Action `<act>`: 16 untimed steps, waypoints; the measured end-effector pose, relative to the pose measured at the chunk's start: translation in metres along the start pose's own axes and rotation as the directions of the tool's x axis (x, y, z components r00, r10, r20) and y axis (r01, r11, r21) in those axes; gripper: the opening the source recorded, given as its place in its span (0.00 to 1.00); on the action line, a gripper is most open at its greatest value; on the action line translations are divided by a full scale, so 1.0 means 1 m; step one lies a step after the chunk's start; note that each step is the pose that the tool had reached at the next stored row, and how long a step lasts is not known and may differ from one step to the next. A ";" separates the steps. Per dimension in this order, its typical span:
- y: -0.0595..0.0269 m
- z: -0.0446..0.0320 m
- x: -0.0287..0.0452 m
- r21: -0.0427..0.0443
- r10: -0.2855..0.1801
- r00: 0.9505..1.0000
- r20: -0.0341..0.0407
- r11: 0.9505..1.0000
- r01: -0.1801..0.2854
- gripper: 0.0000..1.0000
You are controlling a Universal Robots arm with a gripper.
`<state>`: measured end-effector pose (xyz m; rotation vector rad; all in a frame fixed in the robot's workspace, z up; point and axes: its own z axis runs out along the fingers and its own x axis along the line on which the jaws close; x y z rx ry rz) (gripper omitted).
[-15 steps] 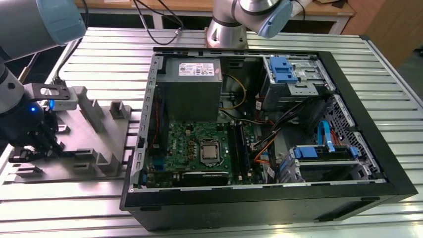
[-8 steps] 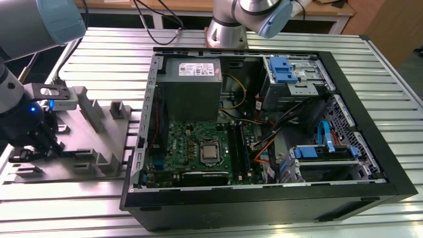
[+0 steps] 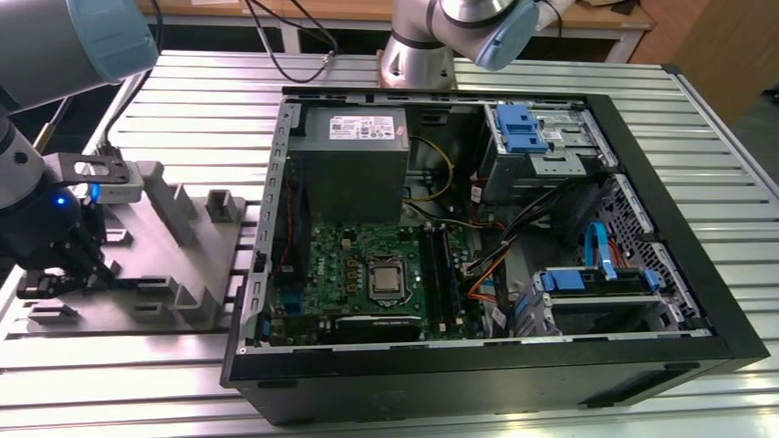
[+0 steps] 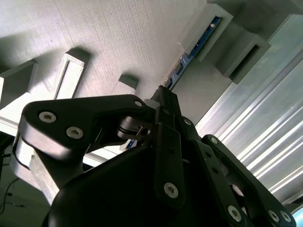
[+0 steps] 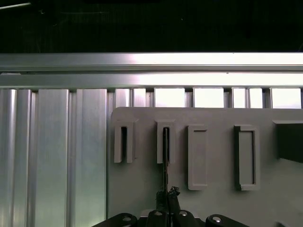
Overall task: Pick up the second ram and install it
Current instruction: 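Pick up the second ram and move it above second insertion slot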
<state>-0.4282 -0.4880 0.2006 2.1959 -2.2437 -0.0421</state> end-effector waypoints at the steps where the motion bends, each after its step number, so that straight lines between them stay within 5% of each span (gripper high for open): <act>1: 0.0000 0.0000 0.0000 0.000 0.000 1.000 0.000 1.000 0.000 0.11; 5: 0.0000 -0.0001 0.0000 0.000 -0.006 1.000 0.000 1.000 0.006 0.11; 7: 0.0000 0.0000 0.0000 -0.001 -0.052 0.999 -0.001 0.999 0.052 0.11; 16: 0.0000 0.0003 0.0000 -0.001 -0.027 1.000 -0.001 1.000 0.027 0.11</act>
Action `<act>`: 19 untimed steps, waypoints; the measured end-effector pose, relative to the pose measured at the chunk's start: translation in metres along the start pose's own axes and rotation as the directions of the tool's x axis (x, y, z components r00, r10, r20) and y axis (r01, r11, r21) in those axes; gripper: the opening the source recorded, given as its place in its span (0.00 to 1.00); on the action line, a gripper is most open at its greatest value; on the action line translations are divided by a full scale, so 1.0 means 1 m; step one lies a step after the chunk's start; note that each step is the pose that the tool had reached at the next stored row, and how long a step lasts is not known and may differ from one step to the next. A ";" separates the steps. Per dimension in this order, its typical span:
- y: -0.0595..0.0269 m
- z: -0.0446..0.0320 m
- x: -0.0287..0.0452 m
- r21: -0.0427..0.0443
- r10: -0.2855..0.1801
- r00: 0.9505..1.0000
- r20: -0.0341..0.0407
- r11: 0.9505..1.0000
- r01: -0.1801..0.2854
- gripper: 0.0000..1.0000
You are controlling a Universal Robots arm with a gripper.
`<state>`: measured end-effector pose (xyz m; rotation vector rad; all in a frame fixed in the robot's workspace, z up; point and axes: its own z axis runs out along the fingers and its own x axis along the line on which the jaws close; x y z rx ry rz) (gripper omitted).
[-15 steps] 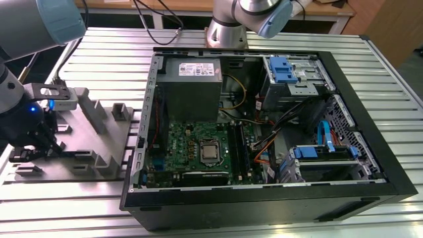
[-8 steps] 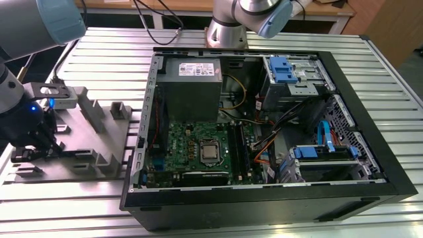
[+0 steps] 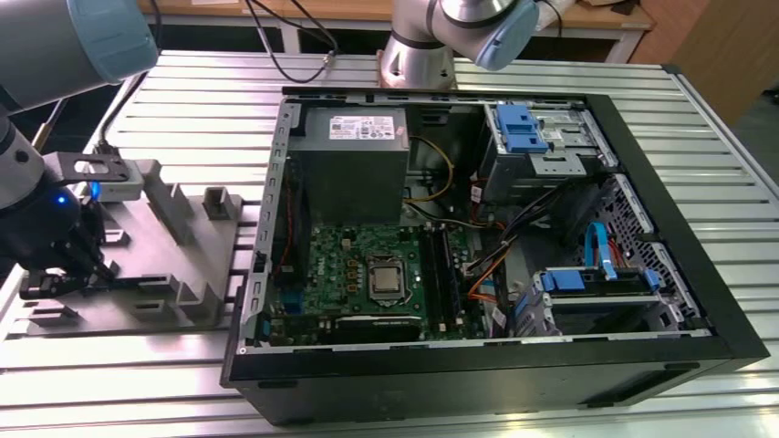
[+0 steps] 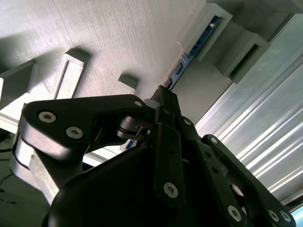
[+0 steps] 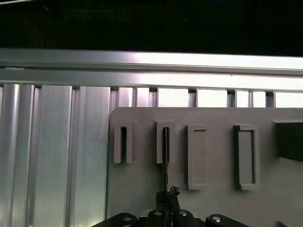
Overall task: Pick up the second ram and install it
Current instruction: 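Pick up the second ram and move it above second insertion slot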
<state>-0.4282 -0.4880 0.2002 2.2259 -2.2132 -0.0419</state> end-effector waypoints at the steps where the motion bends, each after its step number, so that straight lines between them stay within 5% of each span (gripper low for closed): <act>1: 0.0000 0.0000 0.0000 0.000 0.007 1.000 0.000 1.000 -0.007 0.11; 19: 0.0000 0.0000 0.0000 0.000 0.003 1.000 0.000 1.000 -0.003 0.11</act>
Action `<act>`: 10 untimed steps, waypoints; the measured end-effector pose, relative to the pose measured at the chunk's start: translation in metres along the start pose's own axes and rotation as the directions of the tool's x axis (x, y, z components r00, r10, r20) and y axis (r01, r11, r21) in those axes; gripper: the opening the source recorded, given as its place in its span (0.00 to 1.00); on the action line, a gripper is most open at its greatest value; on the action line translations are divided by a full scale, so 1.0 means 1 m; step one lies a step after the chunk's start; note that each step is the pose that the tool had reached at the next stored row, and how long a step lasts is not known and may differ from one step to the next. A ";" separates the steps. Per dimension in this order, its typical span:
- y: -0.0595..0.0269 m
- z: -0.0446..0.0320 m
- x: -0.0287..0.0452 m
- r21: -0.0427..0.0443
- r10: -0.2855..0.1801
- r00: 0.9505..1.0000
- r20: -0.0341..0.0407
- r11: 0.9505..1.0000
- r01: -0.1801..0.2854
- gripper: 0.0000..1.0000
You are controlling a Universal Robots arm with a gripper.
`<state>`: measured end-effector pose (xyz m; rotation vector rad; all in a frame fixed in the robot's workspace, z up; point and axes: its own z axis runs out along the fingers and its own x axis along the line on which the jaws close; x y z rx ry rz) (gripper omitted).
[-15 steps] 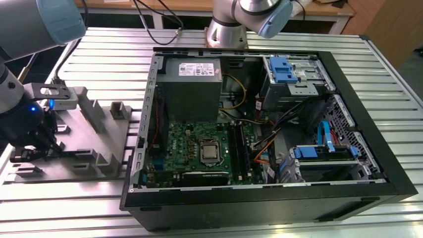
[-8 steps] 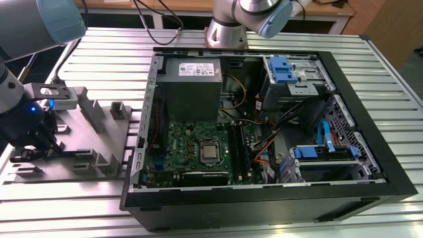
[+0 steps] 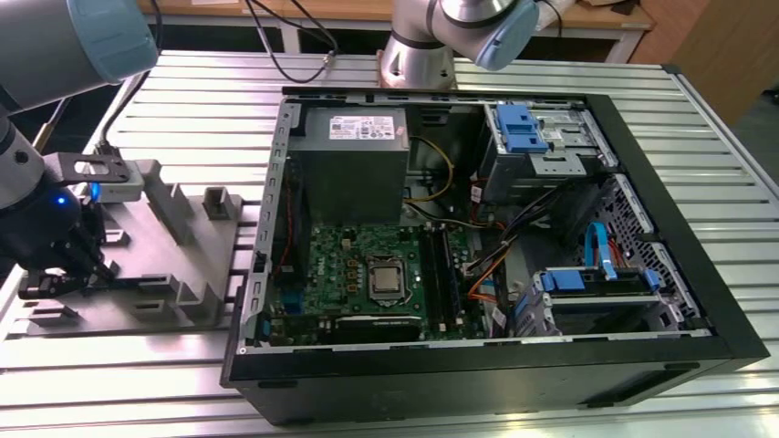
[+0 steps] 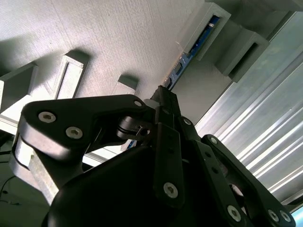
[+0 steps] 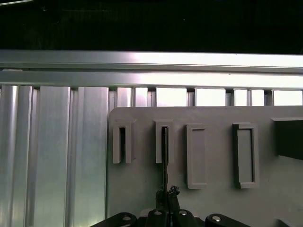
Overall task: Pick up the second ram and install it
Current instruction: 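Pick up the second ram and move it above second insertion slot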
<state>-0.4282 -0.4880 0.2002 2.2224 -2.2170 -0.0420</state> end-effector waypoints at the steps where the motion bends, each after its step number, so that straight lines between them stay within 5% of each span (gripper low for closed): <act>1: 0.0000 0.0000 0.0000 0.000 0.000 1.000 0.000 1.000 0.000 0.11; 10: 0.0000 0.0000 0.0000 0.000 -0.004 1.000 0.000 1.000 0.004 0.11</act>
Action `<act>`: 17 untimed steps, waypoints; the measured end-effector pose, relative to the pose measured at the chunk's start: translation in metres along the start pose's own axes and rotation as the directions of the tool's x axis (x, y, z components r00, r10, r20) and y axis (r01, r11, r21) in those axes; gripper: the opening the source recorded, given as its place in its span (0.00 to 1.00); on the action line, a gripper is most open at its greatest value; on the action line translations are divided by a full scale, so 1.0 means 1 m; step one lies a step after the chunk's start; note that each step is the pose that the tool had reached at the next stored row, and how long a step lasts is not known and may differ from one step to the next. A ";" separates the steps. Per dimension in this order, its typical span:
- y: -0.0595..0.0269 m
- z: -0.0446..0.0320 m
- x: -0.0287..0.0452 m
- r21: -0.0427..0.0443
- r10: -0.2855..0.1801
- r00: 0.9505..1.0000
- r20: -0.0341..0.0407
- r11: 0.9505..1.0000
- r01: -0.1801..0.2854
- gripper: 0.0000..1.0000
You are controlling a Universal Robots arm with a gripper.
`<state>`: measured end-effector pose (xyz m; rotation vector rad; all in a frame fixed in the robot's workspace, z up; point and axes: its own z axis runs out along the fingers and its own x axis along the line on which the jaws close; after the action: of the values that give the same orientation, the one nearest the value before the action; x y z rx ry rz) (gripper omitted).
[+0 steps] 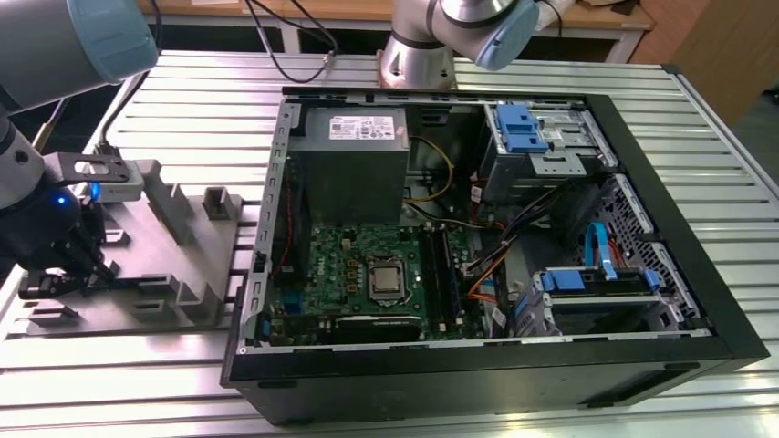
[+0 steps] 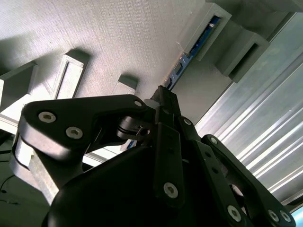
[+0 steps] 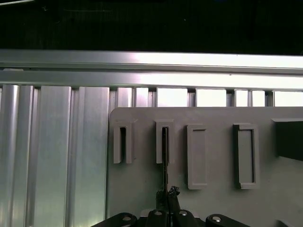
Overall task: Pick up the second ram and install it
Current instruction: 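Pick up the second ram and move it above second insertion slot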
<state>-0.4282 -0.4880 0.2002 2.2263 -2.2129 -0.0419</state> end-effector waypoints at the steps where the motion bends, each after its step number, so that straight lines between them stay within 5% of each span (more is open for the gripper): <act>1: 0.0000 0.0000 0.0000 0.000 0.000 1.000 0.000 1.000 0.000 0.11; 17: 0.0000 -0.0026 -0.0001 0.000 -0.002 1.000 0.000 1.000 0.002 0.11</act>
<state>-0.4282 -0.4880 0.2028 2.2279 -2.2110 -0.0413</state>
